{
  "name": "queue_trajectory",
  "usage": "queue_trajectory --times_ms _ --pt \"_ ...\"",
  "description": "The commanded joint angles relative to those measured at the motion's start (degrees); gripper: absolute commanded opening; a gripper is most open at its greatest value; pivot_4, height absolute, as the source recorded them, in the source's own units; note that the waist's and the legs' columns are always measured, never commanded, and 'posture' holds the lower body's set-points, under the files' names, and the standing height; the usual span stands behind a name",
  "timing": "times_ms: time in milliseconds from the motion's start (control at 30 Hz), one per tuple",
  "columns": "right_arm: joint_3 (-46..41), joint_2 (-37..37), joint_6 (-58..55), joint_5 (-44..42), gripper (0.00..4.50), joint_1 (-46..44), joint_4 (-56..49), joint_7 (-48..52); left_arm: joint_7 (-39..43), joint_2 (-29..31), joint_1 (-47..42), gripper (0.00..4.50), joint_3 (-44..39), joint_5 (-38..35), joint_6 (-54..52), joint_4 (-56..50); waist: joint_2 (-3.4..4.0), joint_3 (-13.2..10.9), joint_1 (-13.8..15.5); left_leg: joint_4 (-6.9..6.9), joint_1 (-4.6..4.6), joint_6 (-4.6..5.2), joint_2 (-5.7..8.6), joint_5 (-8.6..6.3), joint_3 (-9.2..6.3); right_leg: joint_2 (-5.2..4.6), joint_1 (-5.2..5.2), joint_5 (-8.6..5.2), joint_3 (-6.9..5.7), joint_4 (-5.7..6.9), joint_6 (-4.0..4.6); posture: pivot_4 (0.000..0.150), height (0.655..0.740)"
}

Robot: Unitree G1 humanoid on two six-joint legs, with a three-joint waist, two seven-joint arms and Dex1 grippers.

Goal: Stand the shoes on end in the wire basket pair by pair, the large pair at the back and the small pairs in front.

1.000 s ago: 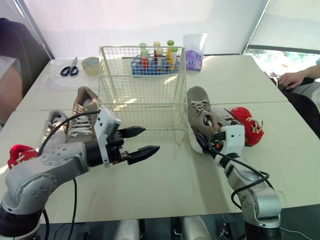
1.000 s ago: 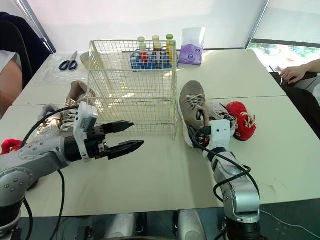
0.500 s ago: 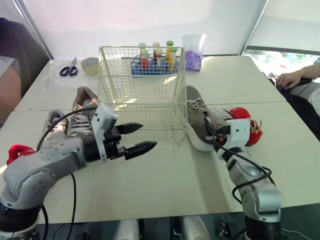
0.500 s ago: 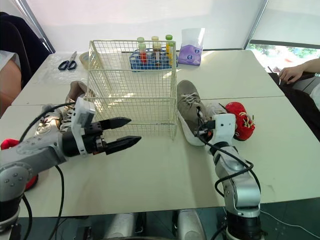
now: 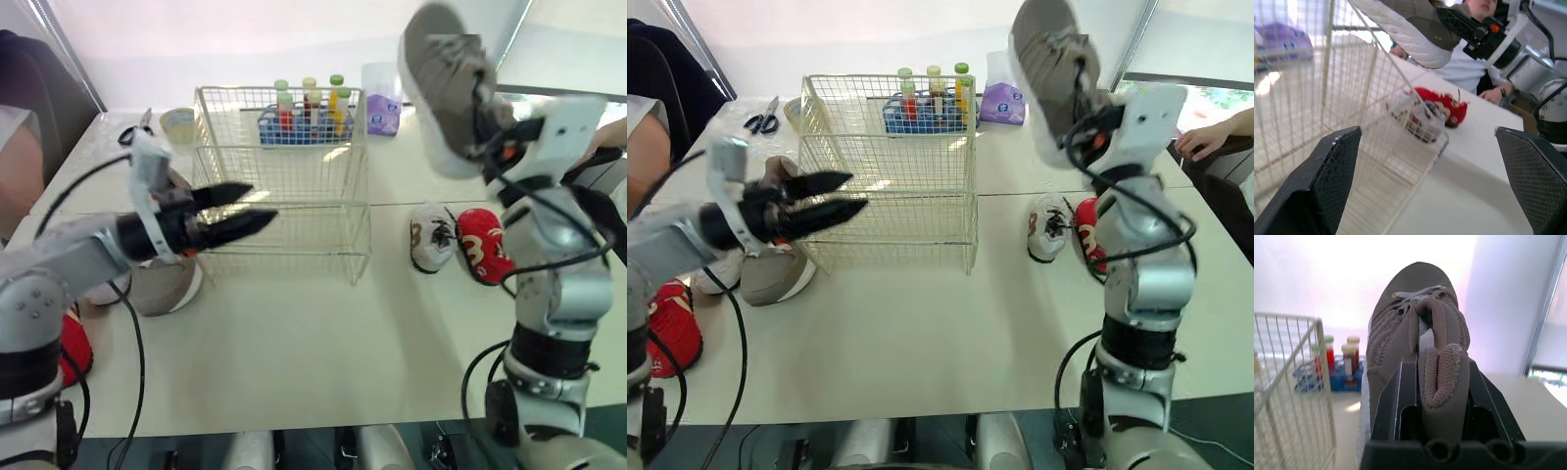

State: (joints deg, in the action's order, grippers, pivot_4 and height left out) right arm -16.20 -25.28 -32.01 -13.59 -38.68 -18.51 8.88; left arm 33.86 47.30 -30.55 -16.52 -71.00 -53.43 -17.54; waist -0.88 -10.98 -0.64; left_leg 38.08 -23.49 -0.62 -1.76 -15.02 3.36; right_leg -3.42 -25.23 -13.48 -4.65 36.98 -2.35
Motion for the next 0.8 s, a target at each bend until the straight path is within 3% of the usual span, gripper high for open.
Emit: queue_trajectory --times_ms 33,233,433,800 --pt "-2.0 -7.4 10.4 0.1 0.66 -9.6 6.6 6.5 3.1 2.6 -8.5 4.50 -3.7 0.9 0.8 11.2 -0.04 -0.1 0.0 0.01 0.00 0.00 0.01 0.00 0.01 0.01 0.00 0.00 -0.01 0.02 0.00 0.150 0.7400" --pt "2.3 -12.9 21.5 -2.2 0.66 -22.1 18.0 19.8 13.1 3.5 -28.6 4.50 -0.3 7.1 1.0 33.6 -0.07 -0.1 -0.1 -0.04 0.00 0.00 0.05 0.00 0.11 0.09 -0.02 0.00 -0.04 -0.03 -0.01 0.150 0.7400" --pt "6.7 -8.4 27.2 -4.3 0.66 -26.2 21.3 27.1 22.5 0.4 -45.3 4.50 4.4 17.8 5.8 50.6 -0.08 -0.1 -0.3 -0.04 0.04 0.01 0.00 0.00 0.22 0.08 -0.03 0.01 0.00 0.05 -0.02 0.150 0.7400" --pt "10.8 -5.5 28.8 -5.1 0.66 -22.2 15.7 32.2 28.0 -4.8 -57.1 4.50 4.0 29.6 13.6 67.0 -0.20 -0.2 0.0 0.01 -0.06 0.04 0.00 -0.02 0.31 -0.14 -0.11 0.00 -0.01 0.09 -0.09 0.150 0.7400"
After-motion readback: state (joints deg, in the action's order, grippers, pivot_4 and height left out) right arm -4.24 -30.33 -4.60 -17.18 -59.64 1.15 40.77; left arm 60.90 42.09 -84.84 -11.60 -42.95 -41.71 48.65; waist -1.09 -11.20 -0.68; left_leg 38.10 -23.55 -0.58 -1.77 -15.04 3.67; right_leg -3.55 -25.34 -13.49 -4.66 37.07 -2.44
